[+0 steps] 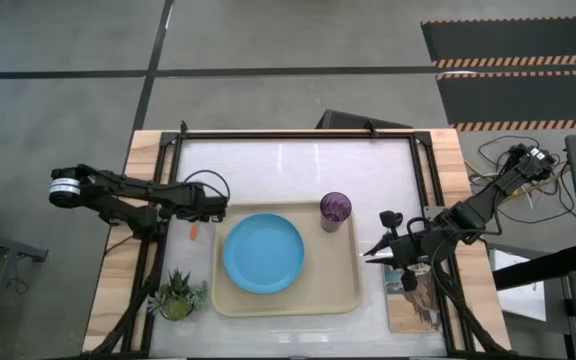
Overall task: Pick and place plate/cup/fork/spoon on tray
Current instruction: Put the orange fork on the white tray to the left side of the blue plate
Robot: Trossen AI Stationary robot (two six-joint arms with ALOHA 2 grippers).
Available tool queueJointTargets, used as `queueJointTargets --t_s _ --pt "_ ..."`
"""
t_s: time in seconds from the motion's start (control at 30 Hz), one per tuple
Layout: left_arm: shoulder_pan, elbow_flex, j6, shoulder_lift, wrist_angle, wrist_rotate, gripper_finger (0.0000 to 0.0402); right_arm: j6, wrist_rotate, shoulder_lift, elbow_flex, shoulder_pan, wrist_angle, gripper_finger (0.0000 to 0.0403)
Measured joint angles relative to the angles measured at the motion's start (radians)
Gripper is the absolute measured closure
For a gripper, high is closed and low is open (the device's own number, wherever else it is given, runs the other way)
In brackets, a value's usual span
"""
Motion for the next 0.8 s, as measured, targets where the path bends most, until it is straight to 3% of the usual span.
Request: queueJointTargets --t_s 0.13,0.3,0.5,0.73,0.8 --pt "0.001 -0.003 -0.001 0.000 -0.002 -0.062 0.0236 -0.002 0.000 0.000 0.000 0.000 0.000 0.0344" --pt "0.005 -0.020 -0.003 0.000 0.006 -0.096 0.0245 0.000 0.000 0.000 0.000 0.000 -0.004 0.0344" --pt "0.004 -0.071 -0.038 -0.002 0.079 -0.098 0.0286 0.013 0.002 0.000 0.000 0.000 -0.020 0.0344" --pt "0.004 -0.063 -0.038 0.000 0.105 -0.105 0.0385 0.014 0.004 0.000 0.000 0.000 -0.020 0.0344" --pt "0.004 -0.061 -0.038 0.000 0.104 -0.108 0.0394 0.016 0.004 0.000 0.000 0.000 -0.020 0.0344"
